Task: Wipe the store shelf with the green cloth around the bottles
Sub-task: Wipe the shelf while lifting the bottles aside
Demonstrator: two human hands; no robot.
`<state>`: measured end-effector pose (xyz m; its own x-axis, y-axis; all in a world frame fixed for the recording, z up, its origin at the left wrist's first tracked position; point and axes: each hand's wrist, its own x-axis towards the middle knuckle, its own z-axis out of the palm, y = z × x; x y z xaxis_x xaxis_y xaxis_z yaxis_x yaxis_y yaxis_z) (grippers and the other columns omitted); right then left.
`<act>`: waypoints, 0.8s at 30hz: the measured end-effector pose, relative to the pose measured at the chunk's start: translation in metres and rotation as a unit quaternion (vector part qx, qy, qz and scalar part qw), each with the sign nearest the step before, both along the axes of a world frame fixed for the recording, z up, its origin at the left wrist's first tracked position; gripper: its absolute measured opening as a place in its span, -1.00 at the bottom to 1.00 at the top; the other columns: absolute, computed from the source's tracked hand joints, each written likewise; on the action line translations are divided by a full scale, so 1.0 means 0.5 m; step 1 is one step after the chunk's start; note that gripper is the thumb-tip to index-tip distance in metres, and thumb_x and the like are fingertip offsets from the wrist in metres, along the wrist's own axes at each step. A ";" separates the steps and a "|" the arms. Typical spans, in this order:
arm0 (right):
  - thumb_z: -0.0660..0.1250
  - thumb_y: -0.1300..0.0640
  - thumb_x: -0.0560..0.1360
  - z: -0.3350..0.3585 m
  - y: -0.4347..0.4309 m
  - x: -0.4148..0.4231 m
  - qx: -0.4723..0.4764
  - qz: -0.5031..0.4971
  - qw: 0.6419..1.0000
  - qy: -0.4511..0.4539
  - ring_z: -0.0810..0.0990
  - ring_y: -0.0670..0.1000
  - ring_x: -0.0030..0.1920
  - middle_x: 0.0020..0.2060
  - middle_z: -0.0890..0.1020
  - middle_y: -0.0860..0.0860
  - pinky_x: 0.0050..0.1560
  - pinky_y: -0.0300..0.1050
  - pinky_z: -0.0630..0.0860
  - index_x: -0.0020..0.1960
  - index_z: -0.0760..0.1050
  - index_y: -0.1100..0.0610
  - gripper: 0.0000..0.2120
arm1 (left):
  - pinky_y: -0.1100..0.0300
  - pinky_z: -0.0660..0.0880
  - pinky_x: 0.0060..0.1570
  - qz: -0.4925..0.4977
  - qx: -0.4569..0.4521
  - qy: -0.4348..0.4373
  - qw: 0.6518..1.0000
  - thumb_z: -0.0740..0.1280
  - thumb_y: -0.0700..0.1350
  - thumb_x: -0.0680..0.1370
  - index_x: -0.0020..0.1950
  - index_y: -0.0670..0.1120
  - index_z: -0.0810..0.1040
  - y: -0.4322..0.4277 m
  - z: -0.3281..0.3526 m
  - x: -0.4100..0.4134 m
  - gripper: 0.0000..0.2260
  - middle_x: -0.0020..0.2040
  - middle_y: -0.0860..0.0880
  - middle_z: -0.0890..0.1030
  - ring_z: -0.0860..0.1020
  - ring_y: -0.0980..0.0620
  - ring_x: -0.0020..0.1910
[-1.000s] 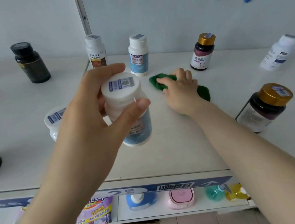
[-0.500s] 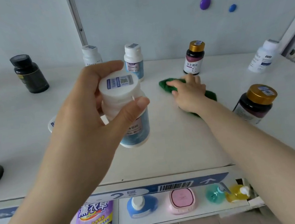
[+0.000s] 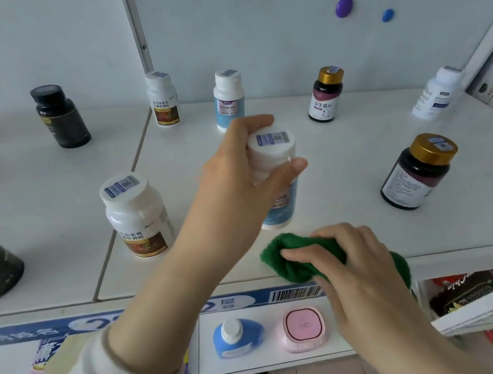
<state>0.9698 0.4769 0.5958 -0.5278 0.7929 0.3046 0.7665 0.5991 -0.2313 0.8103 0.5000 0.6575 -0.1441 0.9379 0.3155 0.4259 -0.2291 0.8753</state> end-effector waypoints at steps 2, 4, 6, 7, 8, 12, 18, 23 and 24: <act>0.54 0.48 -0.04 -0.005 -0.008 0.024 0.013 -0.023 1.000 -0.004 0.54 0.13 -0.18 -0.11 0.56 0.08 -0.32 0.02 0.55 0.01 0.60 0.03 -0.31 | 0.43 0.44 -0.03 -0.005 -0.013 0.007 1.000 0.38 0.01 0.43 0.26 0.04 0.37 0.007 -0.012 0.013 -0.57 0.07 0.11 0.54 0.52 0.15 0.03; 0.53 0.49 -0.02 -0.004 -0.015 0.041 0.012 -0.039 0.999 -0.001 0.53 0.14 -0.20 -0.13 0.55 0.09 -0.34 0.00 0.56 0.01 0.60 0.05 -0.34 | 0.54 0.38 -0.09 -0.005 -0.018 0.012 1.000 0.38 0.00 0.44 0.27 0.03 0.37 0.011 -0.022 0.026 -0.57 0.00 0.15 0.50 0.50 0.19 -0.06; 0.53 0.48 0.05 0.005 -0.023 0.051 0.001 -0.049 0.999 0.009 0.54 0.14 -0.22 -0.14 0.55 0.09 -0.39 -0.04 0.55 0.00 0.61 0.06 -0.41 | 0.60 0.33 -0.14 -0.004 -0.018 0.007 1.000 0.38 -0.02 0.44 0.28 0.01 0.37 0.016 -0.030 0.039 -0.57 -0.01 0.14 0.49 0.47 0.18 -0.09; 0.52 0.47 0.09 0.009 -0.027 0.055 -0.009 -0.053 0.998 0.017 0.54 0.14 -0.22 -0.15 0.54 0.09 -0.42 -0.04 0.55 0.00 0.61 0.07 -0.45 | 0.61 0.33 -0.15 -0.002 -0.019 0.005 1.000 0.39 -0.03 0.45 0.28 0.00 0.37 0.018 -0.034 0.045 -0.57 0.01 0.11 0.49 0.46 0.17 -0.08; 0.51 0.45 0.13 0.011 -0.029 0.059 -0.016 -0.056 0.998 0.021 0.54 0.13 -0.23 -0.15 0.54 0.08 -0.44 -0.06 0.54 0.00 0.61 0.07 -0.48 | 0.62 0.33 -0.16 0.001 -0.016 0.004 1.000 0.39 -0.03 0.45 0.29 -0.01 0.37 0.021 -0.038 0.051 -0.56 0.02 0.10 0.49 0.45 0.16 -0.07; 0.41 0.35 0.34 0.016 -0.029 0.073 -0.048 -0.063 0.996 0.044 0.50 0.07 -0.09 -0.08 0.49 0.00 -0.29 -0.15 0.48 0.08 0.58 -0.02 -0.60 | 0.66 0.32 -0.19 0.013 0.001 0.010 1.000 0.38 -0.03 0.45 0.31 -0.03 0.35 0.026 -0.048 0.070 -0.54 0.04 0.07 0.49 0.45 0.15 -0.06; 0.20 0.28 0.51 0.033 -0.015 0.078 -0.163 -0.035 0.980 0.113 0.38 -0.08 0.08 -0.02 0.37 -0.11 -0.07 -0.39 0.36 0.21 0.46 -0.14 -0.60 | 0.42 0.21 0.19 0.037 0.021 0.115 0.992 0.36 -0.01 0.46 0.48 -0.12 0.11 -0.006 -0.048 0.070 -0.32 0.41 -0.07 0.36 0.36 0.03 0.32; 0.19 0.30 0.52 0.067 -0.025 0.038 -0.215 -0.012 0.959 0.182 0.39 -0.23 -0.03 0.03 0.42 -0.07 -0.10 -0.70 0.20 0.18 0.45 -0.14 -0.61 | 0.33 0.27 0.25 0.137 0.146 0.260 0.945 0.33 0.02 0.46 0.33 -0.11 0.38 -0.086 -0.001 -0.039 -0.52 0.30 -0.05 0.47 0.41 0.03 0.29; 0.19 0.29 0.52 0.073 -0.029 0.023 -0.217 -0.004 0.957 0.193 0.39 -0.25 -0.05 0.03 0.42 -0.08 -0.11 -0.71 0.19 0.16 0.45 -0.16 -0.61 | 0.28 0.32 0.22 0.156 0.143 0.267 0.940 0.33 0.01 0.47 0.29 -0.09 0.43 -0.097 0.004 -0.070 -0.58 0.27 -0.03 0.49 0.42 0.02 0.27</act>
<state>0.9812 0.4624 0.6321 -0.4365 0.8921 0.1171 0.5776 0.3776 -0.7238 0.7752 0.4517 0.6596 -0.1478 0.7425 0.6533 0.8723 -0.2134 0.4399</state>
